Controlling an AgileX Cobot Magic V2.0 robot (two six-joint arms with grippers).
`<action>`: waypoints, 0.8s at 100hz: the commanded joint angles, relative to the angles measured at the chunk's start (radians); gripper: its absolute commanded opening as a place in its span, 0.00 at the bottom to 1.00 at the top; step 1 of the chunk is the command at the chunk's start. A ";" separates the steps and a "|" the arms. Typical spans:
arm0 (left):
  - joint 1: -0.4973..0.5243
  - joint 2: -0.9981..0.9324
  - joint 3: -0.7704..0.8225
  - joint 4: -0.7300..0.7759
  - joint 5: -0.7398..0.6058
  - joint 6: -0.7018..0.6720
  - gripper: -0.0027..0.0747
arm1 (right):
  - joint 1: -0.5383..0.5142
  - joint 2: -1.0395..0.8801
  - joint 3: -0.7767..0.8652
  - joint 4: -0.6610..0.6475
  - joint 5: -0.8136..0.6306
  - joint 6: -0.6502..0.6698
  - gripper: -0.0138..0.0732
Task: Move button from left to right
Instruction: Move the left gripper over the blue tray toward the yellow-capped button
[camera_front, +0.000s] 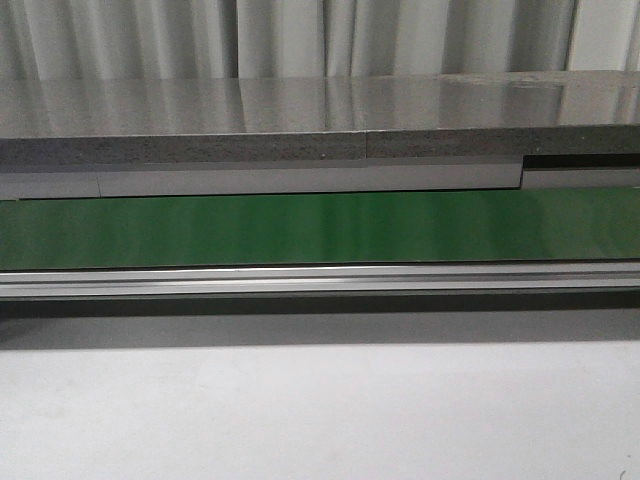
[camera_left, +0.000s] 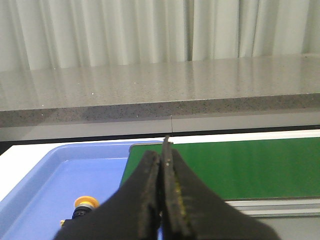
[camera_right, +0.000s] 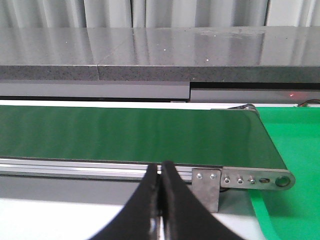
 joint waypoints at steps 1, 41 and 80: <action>0.002 -0.036 0.045 -0.001 -0.081 -0.014 0.01 | 0.000 -0.013 -0.018 -0.012 -0.079 0.001 0.08; 0.002 -0.036 0.045 -0.001 -0.081 -0.014 0.01 | 0.000 -0.013 -0.018 -0.012 -0.079 0.001 0.08; 0.002 -0.010 -0.074 -0.028 -0.019 -0.014 0.01 | 0.000 -0.013 -0.018 -0.012 -0.079 0.001 0.08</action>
